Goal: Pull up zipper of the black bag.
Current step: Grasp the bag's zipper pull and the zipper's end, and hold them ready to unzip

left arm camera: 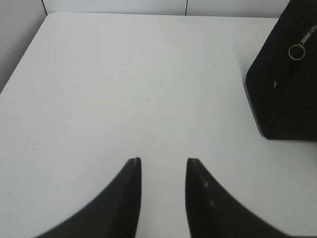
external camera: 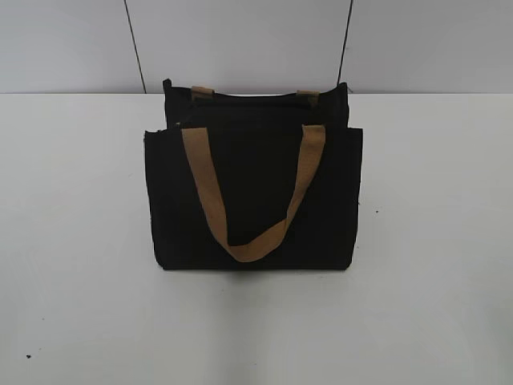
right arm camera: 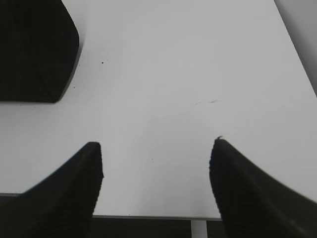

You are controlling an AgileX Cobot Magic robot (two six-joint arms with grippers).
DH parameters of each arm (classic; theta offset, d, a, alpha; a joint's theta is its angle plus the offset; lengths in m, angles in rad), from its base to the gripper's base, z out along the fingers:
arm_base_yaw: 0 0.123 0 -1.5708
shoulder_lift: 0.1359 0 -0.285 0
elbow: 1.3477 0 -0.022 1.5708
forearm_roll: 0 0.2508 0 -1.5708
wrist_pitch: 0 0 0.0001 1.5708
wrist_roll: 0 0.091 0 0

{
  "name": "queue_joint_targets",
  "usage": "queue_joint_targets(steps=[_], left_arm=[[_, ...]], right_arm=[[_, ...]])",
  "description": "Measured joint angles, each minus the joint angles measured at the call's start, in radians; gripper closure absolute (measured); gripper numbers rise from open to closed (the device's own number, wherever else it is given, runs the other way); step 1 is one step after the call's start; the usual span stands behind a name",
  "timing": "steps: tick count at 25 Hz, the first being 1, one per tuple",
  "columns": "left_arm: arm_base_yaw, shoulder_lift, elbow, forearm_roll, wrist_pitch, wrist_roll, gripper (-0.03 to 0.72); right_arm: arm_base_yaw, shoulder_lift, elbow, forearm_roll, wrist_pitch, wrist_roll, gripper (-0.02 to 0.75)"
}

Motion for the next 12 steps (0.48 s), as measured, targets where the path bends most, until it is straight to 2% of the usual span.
queue_joint_targets(steps=[12], left_arm=[[0.000,0.000,0.000,0.000,0.000,0.000,0.447]], right_arm=[[0.000,0.000,0.000,0.000,0.000,0.000,0.218]])
